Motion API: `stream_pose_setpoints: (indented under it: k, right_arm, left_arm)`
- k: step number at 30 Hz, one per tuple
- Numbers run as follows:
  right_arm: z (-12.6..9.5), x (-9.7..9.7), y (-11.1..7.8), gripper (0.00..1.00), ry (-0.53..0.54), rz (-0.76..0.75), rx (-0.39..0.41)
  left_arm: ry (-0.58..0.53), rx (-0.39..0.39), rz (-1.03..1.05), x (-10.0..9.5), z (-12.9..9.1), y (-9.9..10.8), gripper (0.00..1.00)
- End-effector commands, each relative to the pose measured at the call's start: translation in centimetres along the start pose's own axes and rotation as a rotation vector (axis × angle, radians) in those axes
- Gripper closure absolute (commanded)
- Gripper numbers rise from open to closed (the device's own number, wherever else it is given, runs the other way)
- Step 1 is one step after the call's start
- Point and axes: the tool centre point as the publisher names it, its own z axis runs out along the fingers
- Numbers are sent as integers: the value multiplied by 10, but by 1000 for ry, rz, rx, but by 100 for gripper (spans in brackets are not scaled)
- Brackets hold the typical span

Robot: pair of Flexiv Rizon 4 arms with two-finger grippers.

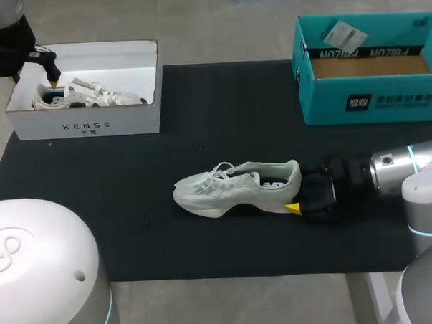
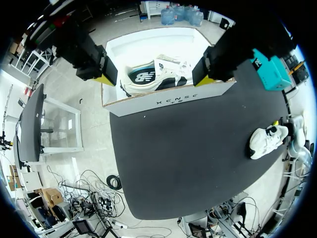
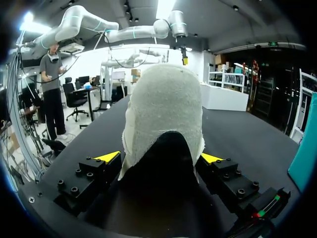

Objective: Take the shoe out of the shoebox, open the shoe tongue, remove and reinsert the insole, then place the shoe into the shoebox

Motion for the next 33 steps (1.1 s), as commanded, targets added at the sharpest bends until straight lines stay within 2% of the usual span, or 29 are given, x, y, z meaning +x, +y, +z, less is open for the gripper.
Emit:
stream_pose_setpoints:
  k: [1, 2, 24, 33]
  right_arm:
    - [3, 1, -3, 95, -4, 2, -2]
    - [3, 2, -3, 100, -5, 3, -4]
    - [4, 5, -5, 100, -11, 10, -13]
    - [4, 5, -5, 100, -11, 10, -13]
  left_arm:
    - [1, -3, 0, 0, 0, -1, 0]
    - [1, -3, 0, 0, 0, -1, 0]
    - [1, -3, 0, 0, 0, -1, 0]
    - [-24, -12, 27, -71, -10, -42, 0]
